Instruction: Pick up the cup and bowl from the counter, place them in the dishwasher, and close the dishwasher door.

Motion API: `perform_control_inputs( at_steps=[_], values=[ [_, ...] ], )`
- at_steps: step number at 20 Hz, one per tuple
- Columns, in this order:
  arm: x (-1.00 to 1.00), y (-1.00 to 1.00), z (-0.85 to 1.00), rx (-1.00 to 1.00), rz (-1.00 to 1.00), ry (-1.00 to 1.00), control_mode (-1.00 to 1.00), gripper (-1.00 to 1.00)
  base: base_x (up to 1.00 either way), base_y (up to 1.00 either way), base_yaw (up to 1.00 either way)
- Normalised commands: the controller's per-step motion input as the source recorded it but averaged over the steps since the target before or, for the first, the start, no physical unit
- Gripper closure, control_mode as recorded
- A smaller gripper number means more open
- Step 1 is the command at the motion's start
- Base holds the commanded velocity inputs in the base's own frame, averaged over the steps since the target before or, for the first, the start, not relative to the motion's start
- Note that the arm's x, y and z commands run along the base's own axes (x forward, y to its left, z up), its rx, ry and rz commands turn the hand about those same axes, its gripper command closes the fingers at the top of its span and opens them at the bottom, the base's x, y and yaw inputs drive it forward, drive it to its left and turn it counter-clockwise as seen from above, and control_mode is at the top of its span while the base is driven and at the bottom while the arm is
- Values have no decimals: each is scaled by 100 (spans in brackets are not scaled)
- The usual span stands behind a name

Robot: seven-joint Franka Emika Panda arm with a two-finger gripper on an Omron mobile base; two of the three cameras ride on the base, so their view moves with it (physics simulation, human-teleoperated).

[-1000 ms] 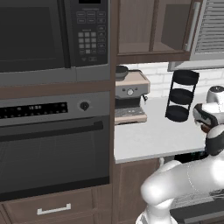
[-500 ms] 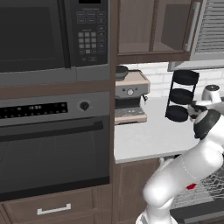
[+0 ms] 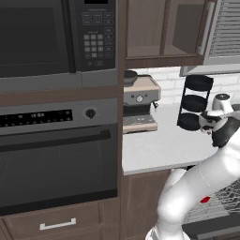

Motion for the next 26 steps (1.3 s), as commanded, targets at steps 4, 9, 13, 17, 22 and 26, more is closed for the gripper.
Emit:
perform_control_inputs(
  at_steps=[4,9,13,17,22,26],
  values=[
    [32,-24,-19,0,0,5,-100,-100,0,0,0],
    [17,-29,-23,0,0,5,-100,-100,0,0,0],
    [16,-44,-31,-1,0,6,-100,-100,0,0,0],
    [2,-15,-31,0,0,6,-100,-100,0,0,0],
    [0,-3,-36,0,0,4,-100,-100,0,0,0],
    [0,-9,-12,0,0,2,-100,-100,0,0,0]
  ],
)
